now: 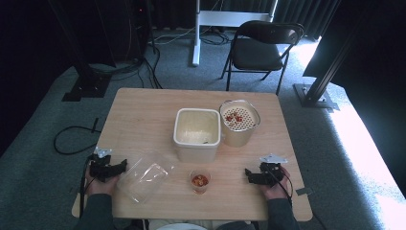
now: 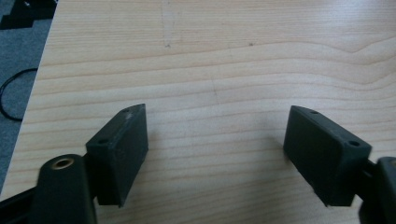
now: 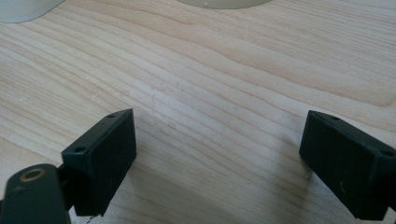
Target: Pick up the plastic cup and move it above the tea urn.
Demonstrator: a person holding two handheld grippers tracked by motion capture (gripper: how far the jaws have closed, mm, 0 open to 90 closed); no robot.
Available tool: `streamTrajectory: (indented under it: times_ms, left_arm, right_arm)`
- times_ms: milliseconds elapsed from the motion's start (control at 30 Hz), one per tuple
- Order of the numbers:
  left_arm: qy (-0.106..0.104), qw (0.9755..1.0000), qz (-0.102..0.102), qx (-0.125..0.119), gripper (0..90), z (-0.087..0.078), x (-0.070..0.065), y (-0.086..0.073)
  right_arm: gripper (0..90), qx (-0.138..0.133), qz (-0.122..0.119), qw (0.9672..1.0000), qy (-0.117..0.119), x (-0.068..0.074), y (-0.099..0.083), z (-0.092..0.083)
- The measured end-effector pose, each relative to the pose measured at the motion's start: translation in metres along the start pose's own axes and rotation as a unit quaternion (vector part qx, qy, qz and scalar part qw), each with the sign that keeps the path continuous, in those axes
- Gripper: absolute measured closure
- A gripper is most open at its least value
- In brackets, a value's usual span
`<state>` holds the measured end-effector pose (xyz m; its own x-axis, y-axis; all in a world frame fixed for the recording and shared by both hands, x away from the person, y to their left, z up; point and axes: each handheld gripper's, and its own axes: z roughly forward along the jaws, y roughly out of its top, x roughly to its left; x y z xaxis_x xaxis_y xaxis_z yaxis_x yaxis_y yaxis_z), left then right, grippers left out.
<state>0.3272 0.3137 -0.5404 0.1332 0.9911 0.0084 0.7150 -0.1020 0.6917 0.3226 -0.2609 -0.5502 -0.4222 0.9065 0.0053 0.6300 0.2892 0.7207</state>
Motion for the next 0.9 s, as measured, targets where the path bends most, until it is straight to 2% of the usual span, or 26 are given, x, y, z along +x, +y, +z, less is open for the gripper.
streamTrajectory:
  times_ms: [200, 367, 400, 467, 567, 633, 667, 700, 733, 800, 867, 900]
  left_arm:
    - [-0.006, 1.0000, 0.007, 0.001, 23.9, -0.001, 0.001, 0.000]
    - [-0.013, 0.9998, 0.013, -0.003, 31.7, -0.003, 0.003, -0.001]
    - [-0.013, 0.9999, 0.012, -0.002, 39.0, -0.005, 0.003, -0.002]
    - [-0.013, 0.9999, 0.009, -0.002, 41.4, -0.005, 0.004, -0.002]
    - [-0.027, 0.9996, -0.005, -0.001, 42.1, -0.008, 0.007, -0.001]
    - [-0.033, 0.9994, -0.009, -0.007, 42.1, -0.014, 0.008, 0.000]
    - [-0.035, 0.9991, -0.014, -0.020, 43.0, -0.022, 0.007, 0.003]
    - [-0.035, 0.9991, -0.014, -0.020, 43.1, -0.022, 0.007, 0.003]
    - [-0.041, 0.9984, -0.015, -0.037, 43.7, -0.032, 0.006, 0.005]
    - [-0.045, 0.9979, -0.015, -0.043, 43.9, -0.037, 0.004, 0.006]
    - [-0.052, 0.9973, -0.013, -0.051, 43.9, -0.045, 0.001, 0.006]
    - [-0.060, 0.9966, -0.004, -0.056, 43.9, -0.054, -0.005, 0.007]
  right_arm:
    - [10.4, 0.000, -0.001, 1.0000, 0.000, 0.000, 0.000, 0.000]
    - [10.4, 0.000, -0.001, 1.0000, 0.001, 0.000, 0.000, 0.000]
    - [10.4, 0.000, -0.002, 1.0000, 0.002, -0.001, 0.000, 0.000]
    - [10.4, 0.000, -0.002, 1.0000, 0.002, -0.001, 0.000, 0.000]
    - [10.4, 0.000, -0.002, 1.0000, 0.002, -0.001, 0.000, 0.000]
    - [10.4, 0.000, -0.002, 1.0000, 0.002, -0.001, 0.000, 0.000]
    - [10.4, 0.000, -0.002, 1.0000, 0.002, -0.001, 0.000, 0.000]
    - [10.4, 0.000, -0.002, 1.0000, 0.002, -0.001, 0.000, 0.000]
    - [10.4, 0.000, -0.002, 1.0000, 0.002, -0.001, 0.000, 0.000]
    - [10.4, 0.000, -0.002, 1.0000, 0.002, -0.001, 0.000, 0.000]
    - [10.4, 0.000, -0.002, 1.0000, 0.002, -0.001, 0.000, 0.000]
    - [10.4, 0.000, -0.001, 1.0000, 0.002, -0.001, 0.000, 0.000]
